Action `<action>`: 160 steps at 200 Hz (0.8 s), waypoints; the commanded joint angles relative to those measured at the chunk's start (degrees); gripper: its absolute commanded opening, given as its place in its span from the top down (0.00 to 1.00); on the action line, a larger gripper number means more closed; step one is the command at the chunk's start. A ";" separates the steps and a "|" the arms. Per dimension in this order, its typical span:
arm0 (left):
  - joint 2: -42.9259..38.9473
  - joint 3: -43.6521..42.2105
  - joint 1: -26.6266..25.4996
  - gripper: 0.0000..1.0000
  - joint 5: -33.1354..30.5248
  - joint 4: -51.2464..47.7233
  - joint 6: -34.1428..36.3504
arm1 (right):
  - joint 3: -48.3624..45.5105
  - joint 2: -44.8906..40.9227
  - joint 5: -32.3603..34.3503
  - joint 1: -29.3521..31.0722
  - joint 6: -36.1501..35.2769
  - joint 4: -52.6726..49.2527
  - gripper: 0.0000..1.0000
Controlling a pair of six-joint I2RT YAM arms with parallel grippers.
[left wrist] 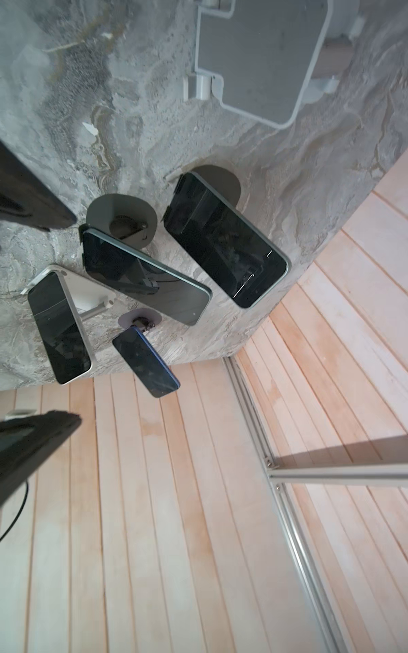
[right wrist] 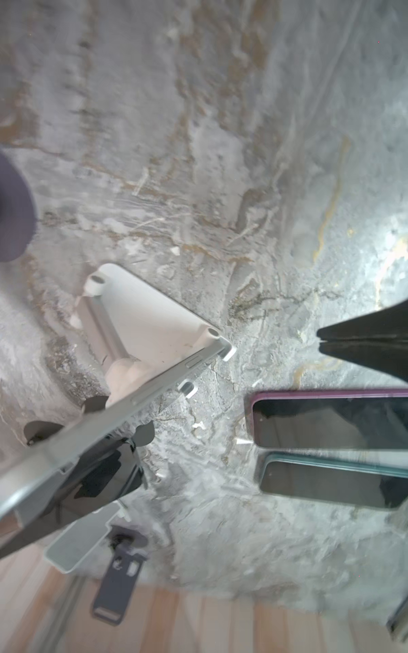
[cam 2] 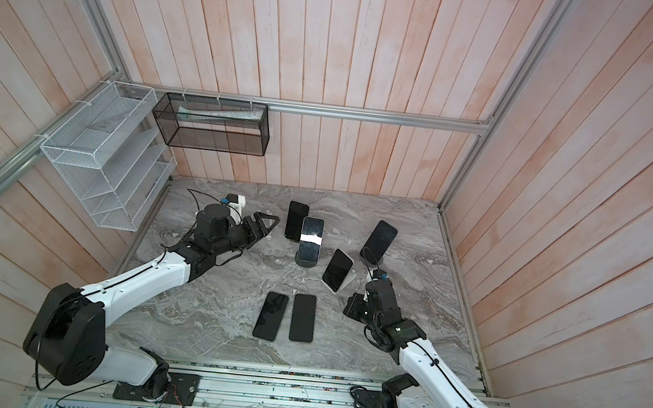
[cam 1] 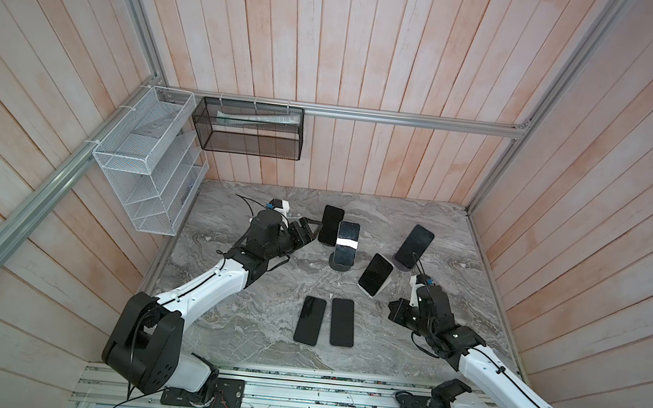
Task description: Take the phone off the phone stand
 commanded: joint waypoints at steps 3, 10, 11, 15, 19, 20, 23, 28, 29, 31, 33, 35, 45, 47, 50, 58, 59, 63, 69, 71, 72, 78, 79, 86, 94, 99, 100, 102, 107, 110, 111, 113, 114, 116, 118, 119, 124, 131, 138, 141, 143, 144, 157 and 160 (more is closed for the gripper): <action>-3.95 0.50 -0.28 0.18 5.95 2.34 -1.31 | -3.26 0.80 -4.03 0.37 4.52 7.94 1.00; -4.80 0.22 -0.19 0.18 6.21 2.41 -1.47 | -4.08 1.96 -4.86 0.37 5.20 10.96 1.00; -4.94 0.17 -0.16 0.18 6.24 2.54 -1.52 | -4.22 2.09 -5.02 0.37 5.35 11.39 1.00; -5.38 -0.25 -0.13 0.18 5.98 2.87 -1.65 | -4.55 3.11 -5.55 0.37 5.89 13.02 1.00; -5.82 -0.65 -0.03 0.18 5.82 3.31 -1.80 | -4.85 3.84 -5.95 0.33 6.20 14.67 1.00; -5.89 -0.75 -0.04 0.18 5.73 3.38 -1.87 | -4.87 3.95 -5.92 0.35 6.29 14.95 1.00; -6.13 -1.08 0.01 0.18 5.66 3.77 -2.03 | -4.81 4.25 -5.60 0.41 6.73 15.26 1.00; -6.43 -1.65 0.14 0.18 5.53 4.35 -2.18 | -4.83 4.83 -4.52 0.37 7.84 15.53 1.00; -6.50 -1.73 0.13 0.18 5.45 4.38 -2.23 | -4.86 4.93 -4.24 0.42 8.21 15.74 1.00; -6.62 -1.93 0.17 0.18 5.40 4.56 -2.27 | -4.93 4.96 -3.65 0.54 8.62 15.96 1.00; -6.74 -2.08 0.24 0.18 5.43 4.67 -2.34 | -5.08 5.03 -3.10 0.48 9.38 16.39 1.00; -6.74 -2.26 0.28 0.18 5.46 4.74 -2.36 | -5.20 5.01 -2.33 0.49 10.08 16.61 1.00; -6.60 -2.52 0.39 0.18 5.92 5.10 -2.13 | -5.42 4.11 2.59 0.53 13.34 17.00 1.00; -6.49 -2.52 0.45 0.18 6.07 5.16 -2.07 | -5.55 3.90 3.33 0.54 13.92 17.29 1.00; -6.29 -2.32 0.47 0.18 6.30 5.12 -1.88 | -5.67 3.48 4.35 0.55 14.69 17.86 1.00; -5.73 -1.69 0.69 0.18 7.46 4.83 -1.75 | -5.98 2.58 6.22 0.46 15.89 19.12 1.00; -5.67 -1.62 0.76 0.18 7.57 4.80 -1.75 | -5.97 2.44 6.41 0.46 15.93 19.25 1.00; -5.33 -1.27 0.84 0.18 8.29 4.77 -1.75 | -5.95 2.09 6.74 0.32 15.99 19.83 1.00; -4.81 -0.80 0.92 0.18 9.41 4.81 -1.50 | -5.87 1.72 7.28 0.37 16.05 20.07 1.00; -4.66 -0.57 0.98 0.18 9.64 4.84 -1.38 | -5.86 1.63 7.34 0.37 16.09 20.21 1.00; -4.60 -0.49 0.99 0.18 9.80 4.85 -1.35 | -5.91 1.62 7.36 0.37 16.07 20.27 1.00; -4.26 -0.09 1.09 0.18 10.27 4.49 -1.15 | -6.19 1.84 6.80 0.37 16.20 20.94 1.00; -4.14 -0.07 1.09 0.18 10.33 4.45 -1.14 | -6.24 1.90 6.70 0.37 16.26 21.13 1.00; -3.90 0.27 1.28 0.18 10.78 4.27 -1.14 | -6.62 2.53 5.78 0.37 16.61 21.76 1.00; -3.67 0.37 1.44 0.18 11.00 4.41 -1.14 | -6.97 3.77 4.89 0.30 17.05 22.30 1.00; -3.67 0.32 1.57 0.18 10.99 4.33 -1.14 | -7.03 4.51 4.08 0.29 17.10 22.55 1.00; -3.67 0.35 1.59 0.18 10.95 4.33 -1.14 | -7.06 4.72 3.89 0.29 17.10 22.59 1.00; -3.67 0.31 1.72 0.18 10.93 4.26 -1.14 | -7.08 4.97 3.59 0.24 17.10 22.68 1.00; -3.59 0.24 1.86 0.18 10.90 4.38 -1.14 | -7.10 5.66 2.93 0.19 17.06 22.75 1.00; -3.56 0.24 2.04 0.18 10.86 4.41 -1.14 | -7.10 6.14 2.57 0.19 17.02 22.73 1.00; -3.57 0.23 2.05 0.18 10.85 4.41 -1.14 | -7.10 6.24 2.43 0.19 16.98 22.77 1.00; -3.58 0.19 2.12 0.18 10.84 4.48 -1.14 | -7.16 6.39 2.17 0.15 16.94 22.86 1.00; -3.58 0.20 2.18 0.18 10.83 4.49 -1.18 | -7.17 6.50 2.01 0.17 16.93 22.92 1.00; -3.54 0.20 2.22 0.18 10.88 4.50 -1.10 | -7.27 6.65 1.85 0.19 16.93 22.94 1.00; -3.57 0.21 2.32 0.18 10.84 4.57 -1.17 | -7.31 6.86 1.61 0.15 16.86 23.14 1.00; -3.53 0.21 2.36 0.18 10.84 4.62 -1.20 | -7.33 7.00 1.42 0.17 16.85 23.24 1.00; -3.50 0.12 2.50 0.18 10.75 4.62 -1.19 | -7.56 7.33 0.92 0.23 16.89 23.64 1.00; -3.42 -0.04 2.75 0.18 10.60 4.75 -1.18 | -7.93 7.70 0.29 0.11 17.08 24.29 1.00; -3.24 -0.14 3.05 0.18 10.47 4.78 -1.14 | -8.33 7.91 -0.33 0.11 17.34 25.06 1.00; -3.15 -0.14 3.15 0.18 10.42 4.84 -1.14 | -8.54 7.97 -0.47 0.11 17.49 25.44 1.00; -3.06 -0.15 3.23 0.18 10.40 4.85 -1.14 | -8.69 8.00 -0.57 0.11 17.60 25.64 1.00; -2.97 -0.15 3.26 0.18 10.40 4.85 -1.18 | -8.77 8.01 -0.64 0.11 17.66 25.67 0.99; -2.34 -0.19 3.64 0.18 10.23 4.45 -1.61 | -9.90 8.29 -1.56 0.10 19.05 27.42 0.93; -2.21 -0.16 3.79 0.18 10.14 4.42 -1.78 | -10.29 8.33 -1.88 0.11 19.49 27.95 0.92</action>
